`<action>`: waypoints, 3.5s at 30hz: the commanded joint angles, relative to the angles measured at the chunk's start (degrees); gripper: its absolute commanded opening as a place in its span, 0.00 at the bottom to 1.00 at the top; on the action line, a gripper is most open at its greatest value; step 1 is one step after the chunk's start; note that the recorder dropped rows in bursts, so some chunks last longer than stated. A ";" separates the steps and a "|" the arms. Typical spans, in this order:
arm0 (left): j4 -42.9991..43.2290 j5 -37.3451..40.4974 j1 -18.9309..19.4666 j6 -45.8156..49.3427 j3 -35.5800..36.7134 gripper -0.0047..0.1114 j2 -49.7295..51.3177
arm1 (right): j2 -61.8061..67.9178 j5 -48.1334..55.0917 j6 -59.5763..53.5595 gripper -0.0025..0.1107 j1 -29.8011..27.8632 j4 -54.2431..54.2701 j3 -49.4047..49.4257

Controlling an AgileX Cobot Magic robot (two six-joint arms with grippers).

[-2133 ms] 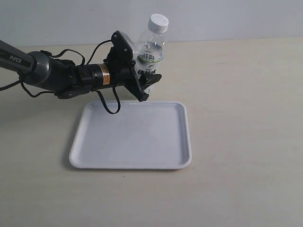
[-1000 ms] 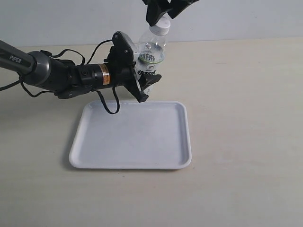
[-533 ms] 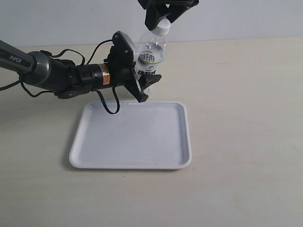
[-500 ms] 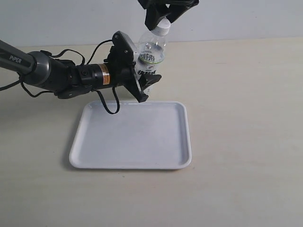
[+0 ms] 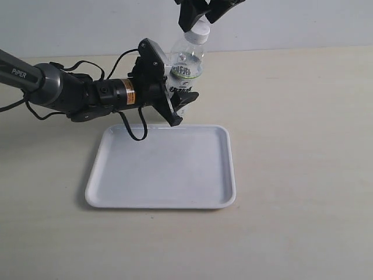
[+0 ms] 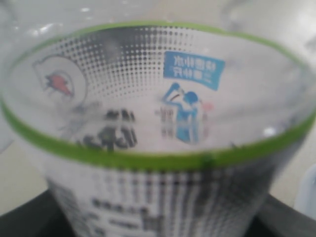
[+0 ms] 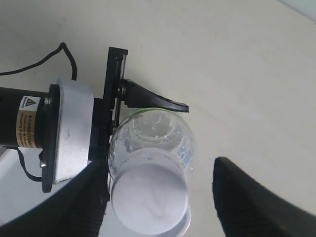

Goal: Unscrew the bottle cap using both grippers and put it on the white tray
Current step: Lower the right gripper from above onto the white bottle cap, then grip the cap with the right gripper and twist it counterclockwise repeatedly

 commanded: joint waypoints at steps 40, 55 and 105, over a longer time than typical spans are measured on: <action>-0.27 0.69 -0.16 0.23 -0.03 0.04 -0.50 | -1.05 -0.20 0.39 0.02 0.04 0.58 3.04; -0.27 0.69 -0.16 -1.30 -0.03 0.04 -0.50 | -1.05 -0.20 -12.05 0.02 0.04 1.66 3.04; -0.27 0.86 -0.16 -1.72 -0.03 0.04 -0.50 | -1.05 -0.20 -105.62 0.02 0.04 2.99 3.04</action>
